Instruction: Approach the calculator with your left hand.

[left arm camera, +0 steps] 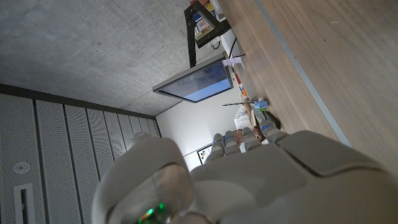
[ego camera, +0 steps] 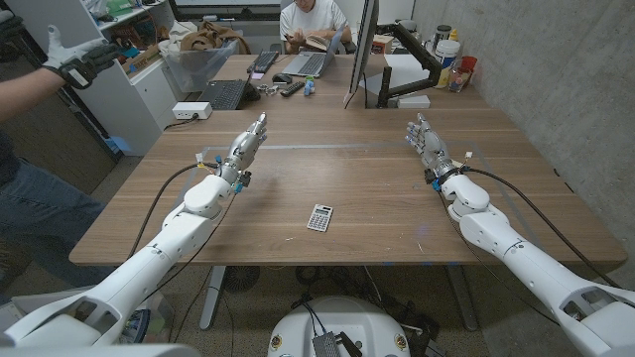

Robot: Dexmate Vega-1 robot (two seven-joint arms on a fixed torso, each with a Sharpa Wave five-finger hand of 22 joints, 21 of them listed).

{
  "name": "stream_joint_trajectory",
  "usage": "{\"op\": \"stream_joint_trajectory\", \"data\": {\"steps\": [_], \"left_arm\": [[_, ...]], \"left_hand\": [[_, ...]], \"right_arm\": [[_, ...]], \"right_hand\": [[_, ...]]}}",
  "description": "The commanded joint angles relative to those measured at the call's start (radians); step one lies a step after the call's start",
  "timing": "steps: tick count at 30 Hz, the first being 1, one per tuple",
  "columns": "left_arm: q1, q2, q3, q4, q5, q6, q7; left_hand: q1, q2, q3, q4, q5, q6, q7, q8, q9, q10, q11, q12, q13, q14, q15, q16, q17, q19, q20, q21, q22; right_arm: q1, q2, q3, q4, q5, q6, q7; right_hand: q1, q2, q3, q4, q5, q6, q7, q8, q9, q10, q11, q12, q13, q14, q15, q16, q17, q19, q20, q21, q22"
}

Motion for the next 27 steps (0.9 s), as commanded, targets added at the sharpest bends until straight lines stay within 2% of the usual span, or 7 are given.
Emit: {"op": "stream_joint_trajectory", "data": {"steps": [1, 13, 22, 23, 27], "left_arm": [[0.018, 0.023, 0.000, -0.032, 0.026, -0.005, 0.021], [0.044, 0.050, -0.007, -0.074, 0.042, -0.008, 0.035], [0.062, 0.062, -0.011, -0.102, 0.028, -0.018, 0.014], [0.064, 0.062, -0.012, -0.104, 0.024, -0.021, 0.009], [0.069, 0.072, -0.012, -0.119, 0.043, -0.026, 0.018]], "left_hand": [[0.017, -0.001, 0.003, -0.009, -0.002, -0.009, -0.004, 0.004, 0.004, -0.004, -0.007, 0.001, 0.005, -0.006, 0.002, 0.004, 0.002, -0.001, 0.010, 0.008, 0.002], [0.046, 0.003, 0.010, -0.023, -0.007, -0.010, -0.005, 0.003, 0.005, -0.001, -0.005, 0.003, 0.006, 0.002, -0.009, 0.007, 0.002, 0.001, 0.014, 0.009, 0.003], [0.065, 0.003, 0.014, -0.033, -0.011, -0.009, -0.007, 0.003, 0.005, 0.003, -0.007, 0.005, 0.006, 0.007, 0.007, 0.008, 0.003, -0.013, 0.013, 0.004, 0.003], [0.071, 0.004, 0.015, -0.036, -0.013, -0.008, -0.007, 0.004, 0.005, 0.004, -0.006, 0.005, 0.007, 0.017, 0.018, 0.012, 0.003, -0.012, 0.015, 0.004, 0.003], [0.078, 0.004, 0.016, -0.040, -0.014, -0.006, -0.008, 0.004, 0.005, 0.006, -0.003, 0.006, 0.007, 0.016, 0.019, 0.011, 0.003, -0.009, 0.021, 0.006, 0.003]], "right_arm": [[0.005, -0.001, -0.003, 0.006, 0.000, 0.001, 0.008], [-0.001, -0.006, -0.002, -0.003, 0.001, 0.002, 0.004], [-0.003, -0.006, -0.001, -0.005, 0.002, 0.005, 0.000], [-0.003, -0.005, -0.001, -0.005, 0.003, 0.005, 0.000], [-0.004, -0.002, 0.000, 0.000, 0.006, 0.007, 0.000]], "right_hand": [[0.003, 0.011, 0.001, -0.007, 0.007, 0.003, -0.008, 0.004, 0.006, 0.000, -0.010, 0.002, 0.005, 0.003, 0.004, 0.004, 0.002, 0.007, -0.004, -0.004, 0.005], [0.003, 0.011, 0.000, -0.009, 0.007, 0.004, -0.013, 0.004, 0.006, -0.001, -0.010, 0.002, 0.005, 0.003, 0.005, 0.004, 0.002, 0.007, -0.003, -0.005, 0.005], [0.002, 0.012, -0.001, -0.009, 0.007, 0.003, -0.015, 0.004, 0.006, -0.001, -0.010, 0.002, 0.005, 0.003, 0.006, 0.004, 0.002, 0.007, -0.002, -0.006, 0.005], [0.002, 0.012, -0.001, -0.009, 0.007, 0.003, -0.015, 0.004, 0.006, -0.001, -0.011, 0.002, 0.005, 0.004, 0.005, 0.004, 0.002, 0.007, -0.002, -0.006, 0.005], [0.002, 0.012, -0.001, -0.010, 0.007, 0.001, -0.016, 0.003, 0.006, 0.000, -0.010, 0.002, 0.005, 0.002, 0.007, 0.003, 0.002, 0.005, -0.001, -0.007, 0.005]]}}
